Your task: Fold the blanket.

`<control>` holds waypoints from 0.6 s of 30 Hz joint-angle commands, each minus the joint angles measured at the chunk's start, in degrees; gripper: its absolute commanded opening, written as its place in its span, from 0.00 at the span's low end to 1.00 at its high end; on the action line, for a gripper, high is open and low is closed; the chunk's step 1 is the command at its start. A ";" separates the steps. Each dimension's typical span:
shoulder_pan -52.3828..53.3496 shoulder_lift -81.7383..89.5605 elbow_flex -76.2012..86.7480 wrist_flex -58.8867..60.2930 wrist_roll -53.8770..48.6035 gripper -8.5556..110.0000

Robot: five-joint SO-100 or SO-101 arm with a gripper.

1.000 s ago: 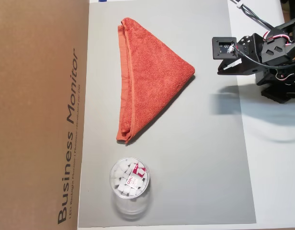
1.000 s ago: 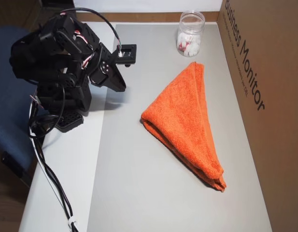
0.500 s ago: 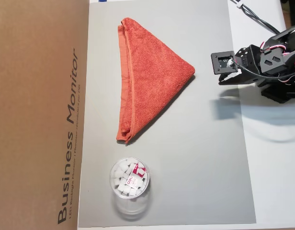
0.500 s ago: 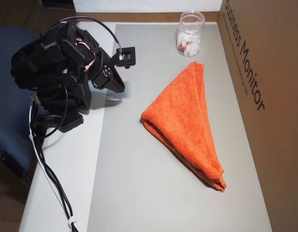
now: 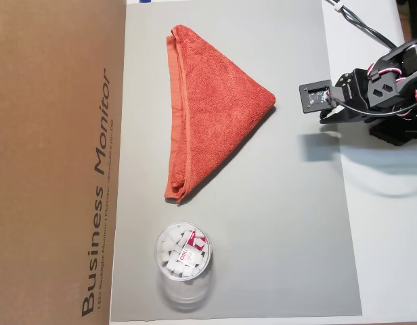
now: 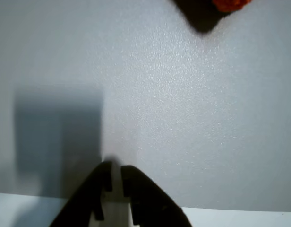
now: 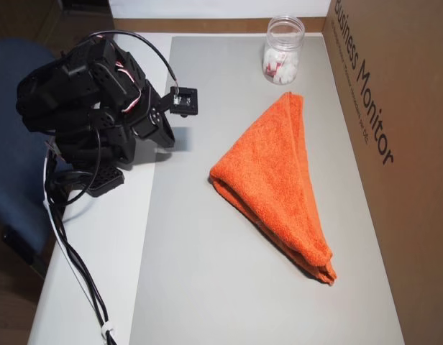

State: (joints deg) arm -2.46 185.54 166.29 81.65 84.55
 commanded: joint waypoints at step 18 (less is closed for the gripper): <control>0.62 0.00 1.32 -0.53 0.18 0.07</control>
State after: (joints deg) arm -2.02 185.89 167.78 81.04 84.11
